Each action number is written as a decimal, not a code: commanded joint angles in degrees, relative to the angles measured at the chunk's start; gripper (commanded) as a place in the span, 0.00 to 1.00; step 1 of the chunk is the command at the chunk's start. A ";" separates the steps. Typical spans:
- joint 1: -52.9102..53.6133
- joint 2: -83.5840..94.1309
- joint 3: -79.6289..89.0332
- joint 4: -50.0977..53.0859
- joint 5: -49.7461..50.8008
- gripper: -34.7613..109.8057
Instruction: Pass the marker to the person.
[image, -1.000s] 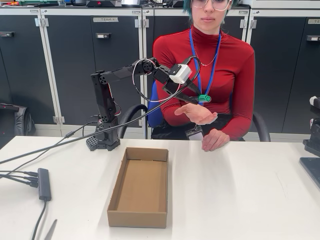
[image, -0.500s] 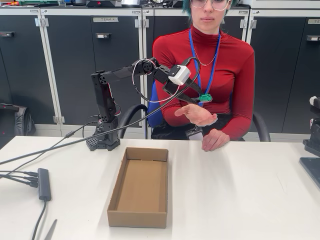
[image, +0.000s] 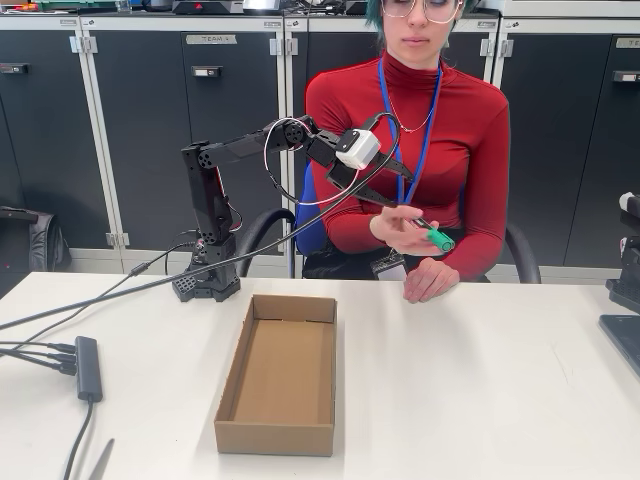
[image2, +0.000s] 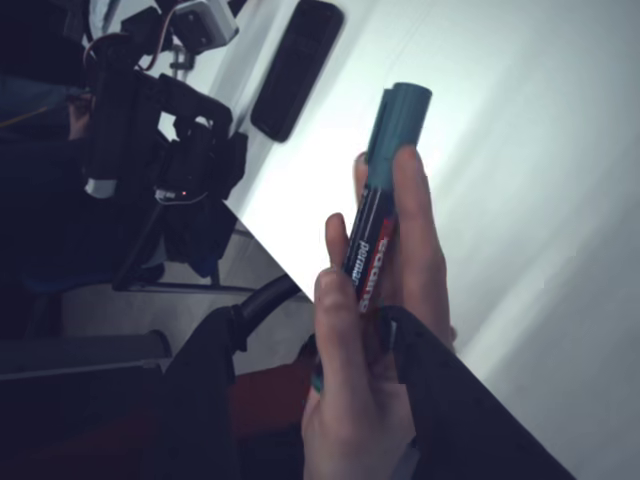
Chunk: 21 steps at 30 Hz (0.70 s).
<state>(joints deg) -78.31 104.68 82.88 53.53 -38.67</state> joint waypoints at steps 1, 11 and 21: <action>0.62 3.69 -0.09 -1.05 -0.26 0.44; 0.97 4.39 0.70 -2.11 -0.70 0.45; 1.32 4.13 0.09 -2.99 -1.41 0.45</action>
<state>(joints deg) -77.43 105.29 84.20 51.94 -39.29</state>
